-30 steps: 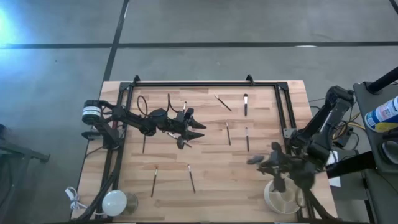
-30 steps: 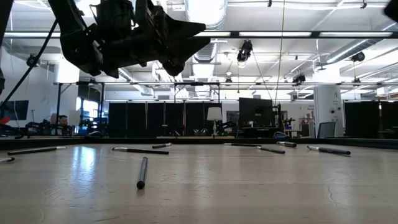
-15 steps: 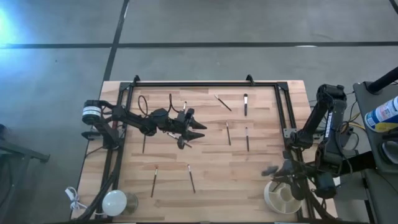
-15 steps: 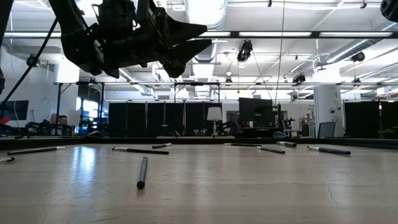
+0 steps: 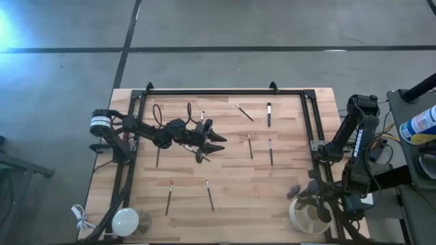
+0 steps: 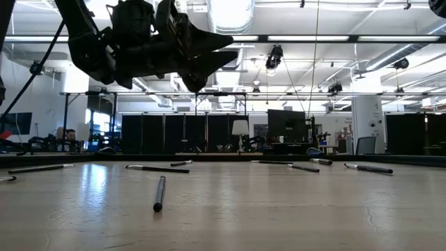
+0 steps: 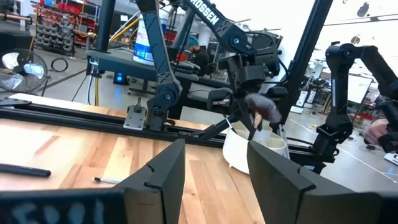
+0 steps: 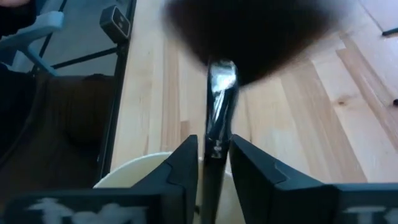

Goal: Put items in baskets/containers
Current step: Put the black highlighter brush into the white organizer, then put the black liner brush into the white organizer

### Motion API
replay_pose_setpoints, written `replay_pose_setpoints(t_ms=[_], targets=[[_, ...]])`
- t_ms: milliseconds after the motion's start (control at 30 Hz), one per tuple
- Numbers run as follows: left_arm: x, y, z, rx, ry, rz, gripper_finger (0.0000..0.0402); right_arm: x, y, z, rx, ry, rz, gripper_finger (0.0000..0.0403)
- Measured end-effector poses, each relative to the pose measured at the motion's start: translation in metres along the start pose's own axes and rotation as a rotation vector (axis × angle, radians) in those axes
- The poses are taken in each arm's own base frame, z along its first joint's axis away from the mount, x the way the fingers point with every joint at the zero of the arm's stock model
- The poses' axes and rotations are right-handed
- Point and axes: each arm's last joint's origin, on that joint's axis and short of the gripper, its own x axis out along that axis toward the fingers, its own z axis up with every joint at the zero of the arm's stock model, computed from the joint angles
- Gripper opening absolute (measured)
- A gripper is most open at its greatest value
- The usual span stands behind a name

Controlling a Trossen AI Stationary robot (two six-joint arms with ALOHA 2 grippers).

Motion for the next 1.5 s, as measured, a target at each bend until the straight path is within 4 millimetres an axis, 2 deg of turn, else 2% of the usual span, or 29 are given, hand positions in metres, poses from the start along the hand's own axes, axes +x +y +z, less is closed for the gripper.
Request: replay_pose_setpoints(t_ms=[167, 467, 667, 833, 1000, 1200, 1333, 1500], targets=[[0.0, 0.0, -0.001, -0.002, 0.006, 0.004, 0.0165, 0.0, 0.0, 0.0, 0.0, 0.013, 0.003, 0.0088], [0.0, 0.0, -0.001, -0.001, 0.012, 0.008, 0.0165, -0.003, 0.004, 0.005, 0.004, 0.014, 0.005, 0.0032], [-0.003, 0.002, -0.005, 0.036, 0.012, 0.069, 0.0157, -0.004, 0.007, 0.029, 0.039, -0.023, -0.073, 0.0009], [-0.013, 0.011, -0.018, 0.054, 0.033, 0.158, 0.0097, 0.017, -0.008, 0.057, 0.046, -0.085, -0.225, 0.0008], [-0.02, 0.023, -0.02, 0.069, -0.01, 0.191, 0.001, 0.049, -0.033, 0.089, 0.087, -0.104, -0.323, 0.0008], [-0.034, 0.033, -0.022, 0.057, -0.034, 0.221, 0.0001, 0.086, -0.079, 0.131, 0.165, -0.198, -0.259, 0.0008], [-0.042, 0.036, -0.023, 0.063, -0.049, 0.241, 0.0, 0.095, -0.119, 0.153, 0.211, -0.264, -0.306, 0.0008], [-0.051, 0.042, -0.027, 0.065, -0.029, 0.288, 0.0, 0.105, -0.171, 0.172, 0.27, -0.233, -0.376, 0.0008]])
